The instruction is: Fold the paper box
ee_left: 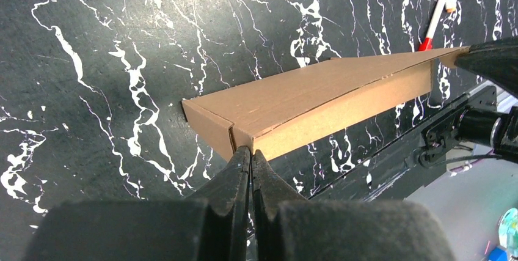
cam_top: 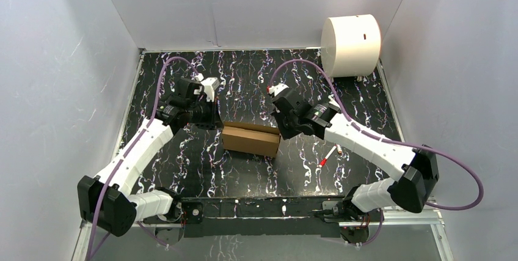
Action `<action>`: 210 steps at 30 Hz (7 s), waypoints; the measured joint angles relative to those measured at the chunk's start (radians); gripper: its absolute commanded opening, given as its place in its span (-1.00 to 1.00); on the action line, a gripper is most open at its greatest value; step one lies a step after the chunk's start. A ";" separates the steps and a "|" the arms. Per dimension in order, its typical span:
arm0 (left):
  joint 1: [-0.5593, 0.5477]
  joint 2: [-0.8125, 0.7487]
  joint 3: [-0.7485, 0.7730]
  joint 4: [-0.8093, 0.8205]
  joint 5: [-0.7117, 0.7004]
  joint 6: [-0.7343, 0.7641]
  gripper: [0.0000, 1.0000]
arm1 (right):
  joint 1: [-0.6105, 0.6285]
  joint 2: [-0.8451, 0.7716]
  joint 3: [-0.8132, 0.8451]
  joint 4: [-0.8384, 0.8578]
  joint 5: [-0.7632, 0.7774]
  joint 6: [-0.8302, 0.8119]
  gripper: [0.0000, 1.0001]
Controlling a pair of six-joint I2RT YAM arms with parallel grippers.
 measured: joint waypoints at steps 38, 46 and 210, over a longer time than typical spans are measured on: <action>-0.031 -0.128 -0.162 0.125 -0.095 -0.166 -1.00 | 0.057 0.119 0.106 -0.056 0.216 0.359 -0.96; -0.035 -0.159 -0.188 0.143 -0.104 -0.175 -1.00 | 0.057 0.119 0.106 -0.055 0.215 0.395 -1.00; -0.072 -0.570 -0.727 0.577 -0.237 -0.858 -0.44 | 0.009 -0.335 -0.783 1.019 0.166 0.776 -0.34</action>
